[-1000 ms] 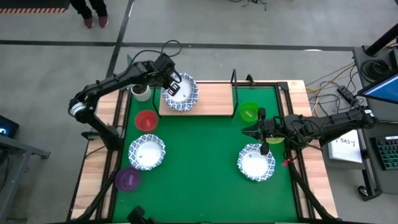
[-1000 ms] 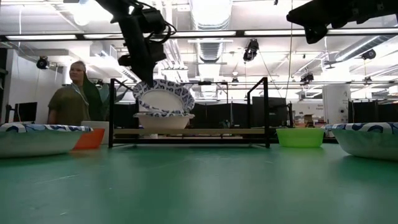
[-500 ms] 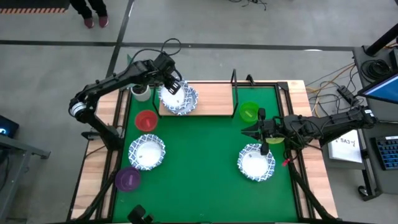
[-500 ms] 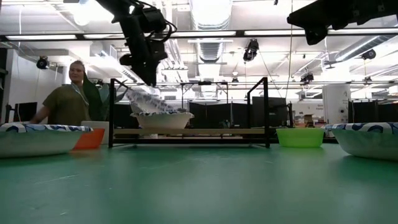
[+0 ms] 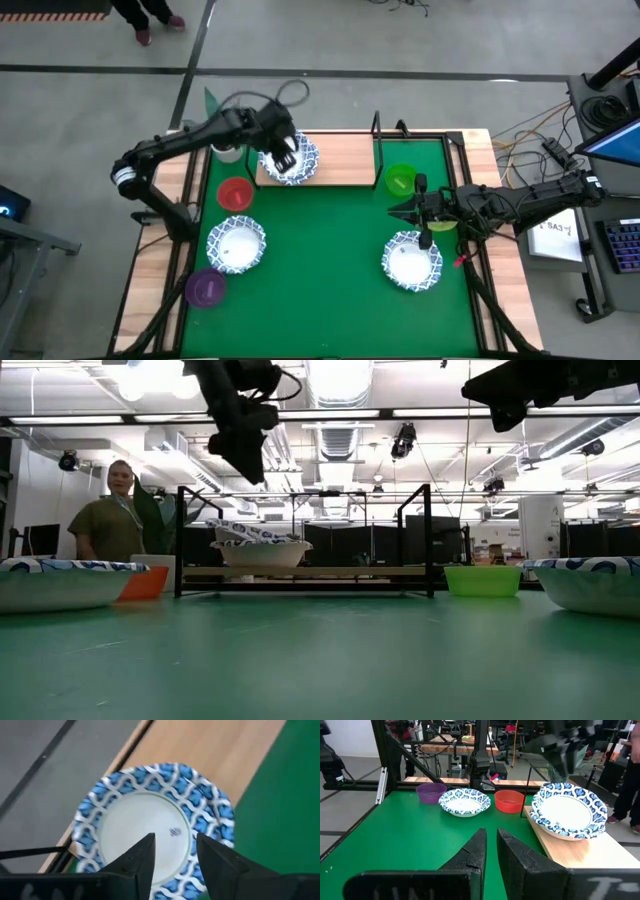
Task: Place and stack bowls onto a shelf
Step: Stack the white patterned bowl on top of the white patterned bowl on the shelf
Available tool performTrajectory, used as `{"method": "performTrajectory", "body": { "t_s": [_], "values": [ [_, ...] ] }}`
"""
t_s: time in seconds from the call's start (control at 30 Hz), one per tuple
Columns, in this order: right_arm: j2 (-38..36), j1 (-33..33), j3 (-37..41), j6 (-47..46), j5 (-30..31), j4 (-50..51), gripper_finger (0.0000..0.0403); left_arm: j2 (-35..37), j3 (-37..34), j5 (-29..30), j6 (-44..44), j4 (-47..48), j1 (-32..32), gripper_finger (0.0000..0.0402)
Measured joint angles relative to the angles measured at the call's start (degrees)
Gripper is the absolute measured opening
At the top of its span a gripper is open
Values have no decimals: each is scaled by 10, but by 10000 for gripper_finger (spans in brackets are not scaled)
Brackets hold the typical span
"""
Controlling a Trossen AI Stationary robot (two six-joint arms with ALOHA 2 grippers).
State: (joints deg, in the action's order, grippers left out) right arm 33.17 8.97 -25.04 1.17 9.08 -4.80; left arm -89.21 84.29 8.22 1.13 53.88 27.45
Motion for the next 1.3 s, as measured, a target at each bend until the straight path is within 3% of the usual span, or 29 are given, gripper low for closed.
{"method": "performTrajectory", "body": {
  "t_s": [0.2, 0.6, 1.3],
  "values": [
    [0, 0, 0, 2, 0, 0, 34, 0, -24, 124, 35, 61, -75, 97],
    [0, 0, 0, -3, 0, -2, 34, 0, -95, 144, 63, 57, -74, 39],
    [0, 0, 0, 0, 0, -2, 34, -1, -168, 167, 89, -37, -71, 37]
  ]
}}
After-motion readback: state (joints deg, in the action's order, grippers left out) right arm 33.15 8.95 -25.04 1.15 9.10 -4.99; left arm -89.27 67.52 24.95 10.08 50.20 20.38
